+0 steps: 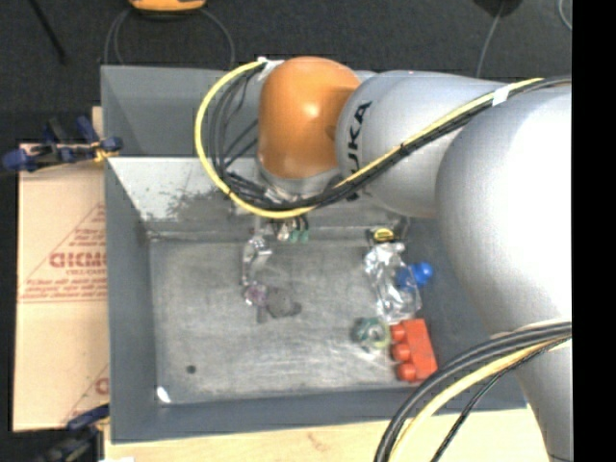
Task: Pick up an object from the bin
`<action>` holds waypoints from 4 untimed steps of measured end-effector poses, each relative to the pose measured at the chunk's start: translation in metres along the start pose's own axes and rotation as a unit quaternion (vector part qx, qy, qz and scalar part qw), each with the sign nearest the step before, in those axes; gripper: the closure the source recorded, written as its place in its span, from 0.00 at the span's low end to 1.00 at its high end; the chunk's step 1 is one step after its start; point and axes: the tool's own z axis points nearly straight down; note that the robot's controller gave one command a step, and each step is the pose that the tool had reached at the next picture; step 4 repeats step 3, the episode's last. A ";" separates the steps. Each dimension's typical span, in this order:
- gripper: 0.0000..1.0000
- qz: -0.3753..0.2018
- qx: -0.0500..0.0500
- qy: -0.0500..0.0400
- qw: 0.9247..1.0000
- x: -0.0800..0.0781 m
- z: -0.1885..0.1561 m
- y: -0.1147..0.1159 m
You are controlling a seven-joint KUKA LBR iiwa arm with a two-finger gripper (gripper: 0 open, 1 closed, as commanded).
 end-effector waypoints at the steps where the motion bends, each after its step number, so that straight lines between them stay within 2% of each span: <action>1: 0.00 -0.020 -0.003 -0.006 1.000 0.052 0.054 -0.045; 2: 1.00 -0.020 -0.003 -0.007 1.000 0.049 0.050 -0.043; 3: 1.00 -0.078 0.000 -0.008 0.997 0.046 -0.115 -0.065; 4: 1.00 -0.078 0.000 -0.008 0.997 0.046 -0.115 -0.065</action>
Offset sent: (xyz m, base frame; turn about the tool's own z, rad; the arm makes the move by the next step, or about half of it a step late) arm -0.0481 -0.0480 -0.0551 -0.0457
